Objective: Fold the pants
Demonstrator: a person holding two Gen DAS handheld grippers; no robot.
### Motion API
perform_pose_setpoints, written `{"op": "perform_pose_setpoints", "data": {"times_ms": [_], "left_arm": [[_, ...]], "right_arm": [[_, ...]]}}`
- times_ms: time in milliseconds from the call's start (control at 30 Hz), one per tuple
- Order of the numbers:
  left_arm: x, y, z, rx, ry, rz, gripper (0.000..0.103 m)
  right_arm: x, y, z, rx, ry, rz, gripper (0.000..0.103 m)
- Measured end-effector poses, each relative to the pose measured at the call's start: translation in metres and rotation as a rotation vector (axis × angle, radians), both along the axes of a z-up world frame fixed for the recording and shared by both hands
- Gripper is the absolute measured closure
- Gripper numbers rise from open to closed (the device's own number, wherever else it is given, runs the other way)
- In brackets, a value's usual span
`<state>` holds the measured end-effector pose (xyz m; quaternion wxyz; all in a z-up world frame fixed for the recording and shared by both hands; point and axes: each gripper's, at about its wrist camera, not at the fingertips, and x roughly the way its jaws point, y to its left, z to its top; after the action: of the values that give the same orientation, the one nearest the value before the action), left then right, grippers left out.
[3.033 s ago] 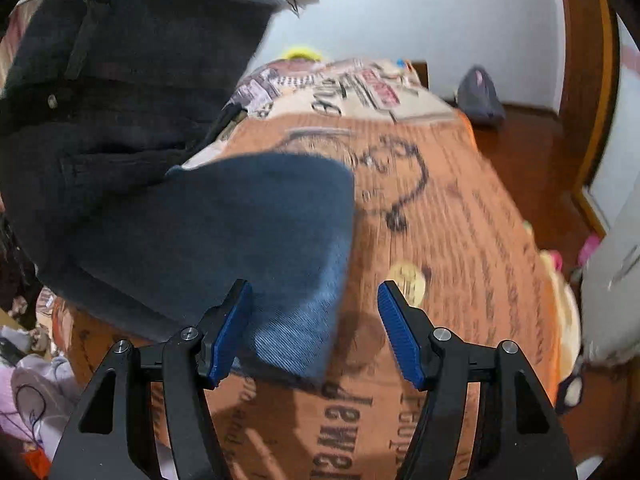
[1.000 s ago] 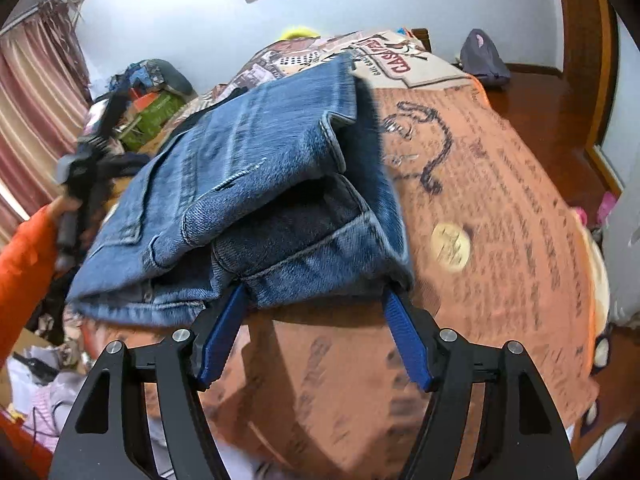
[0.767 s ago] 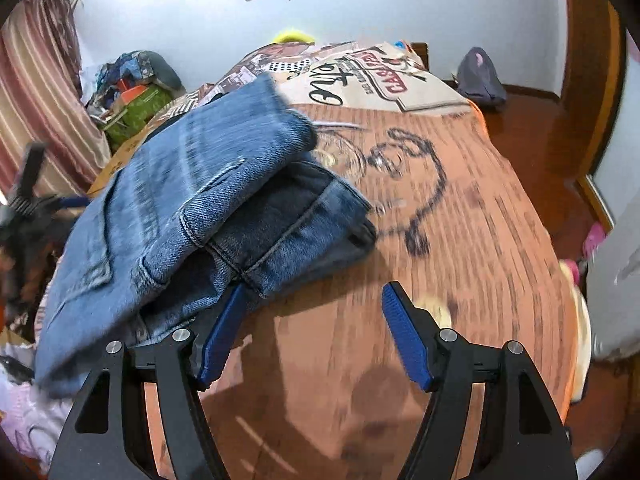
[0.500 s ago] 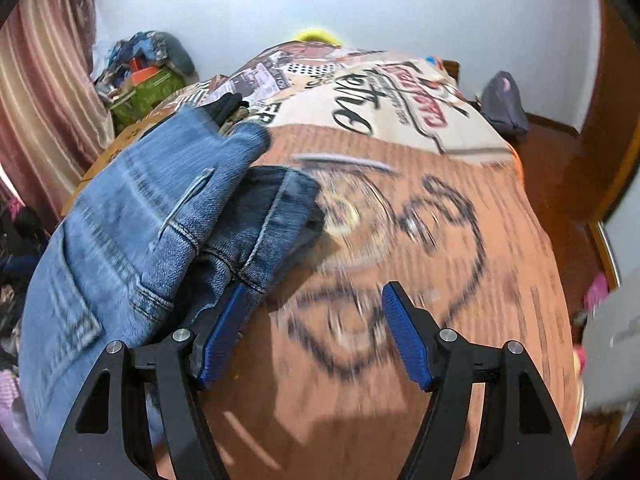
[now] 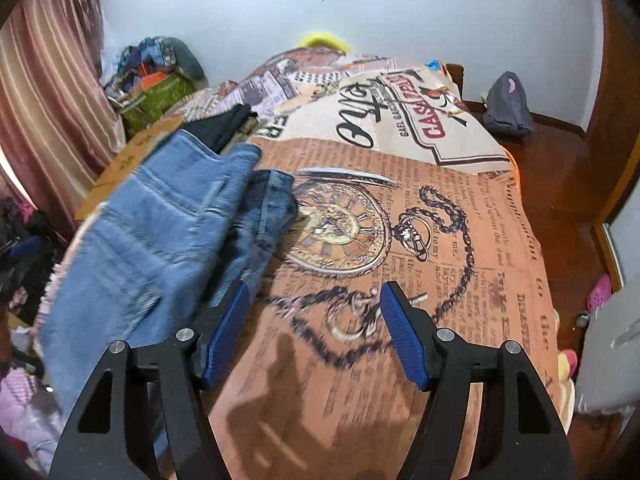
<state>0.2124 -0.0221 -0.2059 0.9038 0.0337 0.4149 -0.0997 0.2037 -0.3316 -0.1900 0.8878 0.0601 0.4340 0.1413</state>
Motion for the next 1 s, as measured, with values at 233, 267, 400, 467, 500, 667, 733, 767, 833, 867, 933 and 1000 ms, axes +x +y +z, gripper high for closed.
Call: {"op": "perform_pose_setpoints", "data": {"times_ms": [233, 267, 400, 467, 500, 667, 733, 767, 833, 867, 933, 1000], "left_arm": [[0.039, -0.037, 0.011, -0.103, 0.029, -0.097, 0.018], [0.044, -0.045, 0.007, -0.101, 0.043, -0.116, 0.018], [0.054, -0.071, -0.021, -0.045, 0.105, -0.161, 0.018], [0.061, -0.074, -0.039, -0.033, 0.142, -0.165, 0.011], [0.063, -0.073, -0.044, -0.032, 0.142, -0.162, 0.007], [0.06, -0.071, -0.051, -0.008, 0.144, -0.195, 0.004], [0.057, -0.068, -0.049, -0.01, 0.152, -0.206, 0.004], [0.057, -0.064, -0.048, -0.029, 0.174, -0.213, 0.004], [0.058, -0.057, -0.049, -0.088, 0.233, -0.23, 0.004], [0.058, -0.053, -0.05, -0.128, 0.27, -0.233, 0.004], [0.058, -0.047, -0.052, -0.191, 0.326, -0.244, 0.004], [0.058, -0.042, -0.054, -0.253, 0.374, -0.251, 0.004]], "right_arm": [[-0.02, 0.033, 0.034, 0.051, -0.092, 0.08, 0.037], [-0.02, 0.04, 0.034, 0.055, -0.096, 0.097, 0.036], [-0.014, 0.062, 0.014, 0.013, -0.064, 0.131, 0.036], [-0.006, 0.066, -0.005, -0.014, -0.021, 0.121, 0.036], [-0.004, 0.066, -0.014, -0.022, -0.006, 0.113, 0.036], [0.005, 0.049, -0.033, 0.088, 0.061, 0.061, 0.023], [0.006, 0.046, -0.03, 0.09, 0.067, 0.054, 0.023], [0.004, 0.046, -0.027, 0.084, 0.067, 0.057, 0.023], [0.002, 0.046, -0.025, 0.083, 0.077, 0.074, 0.021], [0.001, 0.046, -0.024, 0.094, 0.089, 0.085, 0.021], [-0.003, 0.046, -0.023, 0.124, 0.11, 0.103, 0.021], [-0.006, 0.045, -0.024, 0.154, 0.127, 0.112, 0.021]]}}
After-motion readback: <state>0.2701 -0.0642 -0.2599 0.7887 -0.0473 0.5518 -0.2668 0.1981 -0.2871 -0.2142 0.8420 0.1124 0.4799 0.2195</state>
